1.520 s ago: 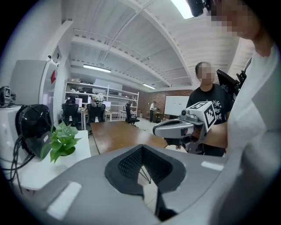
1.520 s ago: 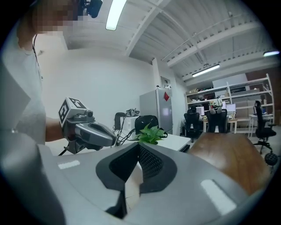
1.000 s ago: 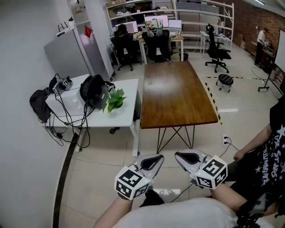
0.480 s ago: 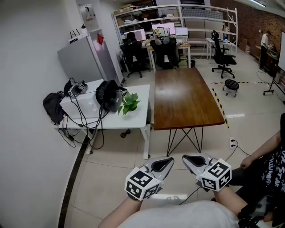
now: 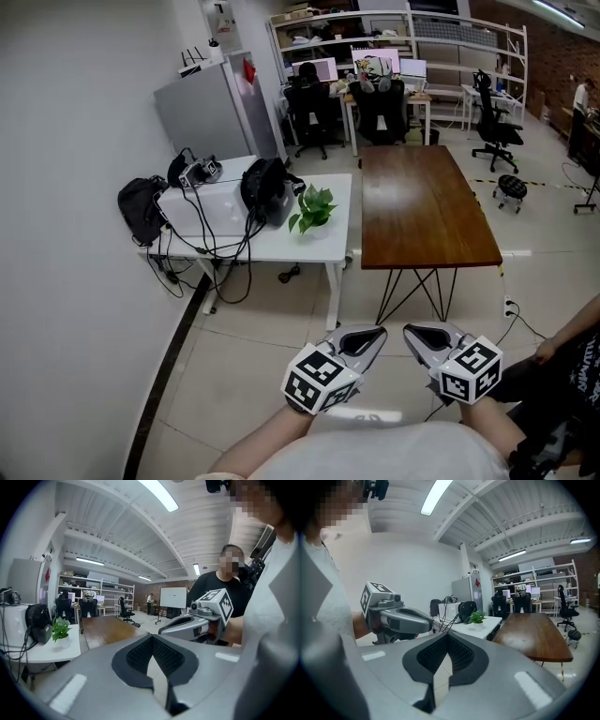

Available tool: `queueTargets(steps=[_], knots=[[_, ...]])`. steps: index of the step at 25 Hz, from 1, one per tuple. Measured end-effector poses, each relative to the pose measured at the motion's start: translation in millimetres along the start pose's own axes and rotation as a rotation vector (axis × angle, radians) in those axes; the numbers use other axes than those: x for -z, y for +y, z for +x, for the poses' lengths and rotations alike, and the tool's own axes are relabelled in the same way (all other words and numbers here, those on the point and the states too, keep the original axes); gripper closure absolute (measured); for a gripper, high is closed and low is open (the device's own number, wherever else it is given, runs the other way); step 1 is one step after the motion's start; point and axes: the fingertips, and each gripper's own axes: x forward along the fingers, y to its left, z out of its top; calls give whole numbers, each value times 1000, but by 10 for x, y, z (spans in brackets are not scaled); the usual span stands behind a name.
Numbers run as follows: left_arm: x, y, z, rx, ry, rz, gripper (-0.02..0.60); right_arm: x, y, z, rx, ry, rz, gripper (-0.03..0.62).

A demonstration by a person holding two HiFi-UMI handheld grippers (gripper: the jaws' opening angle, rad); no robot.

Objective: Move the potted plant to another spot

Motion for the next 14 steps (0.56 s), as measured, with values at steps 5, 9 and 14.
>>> queueTargets(steps=[5,9,14], knots=[[28,43,-63,7,6,3,595,-28,90,67,-1,2,-9,589],[38,62,-95,18,6,7,595,-31,113,91,10,5,-15,589],[66,91,-127,22,7,11,595,-41,105,143,20,1,-14,589]])
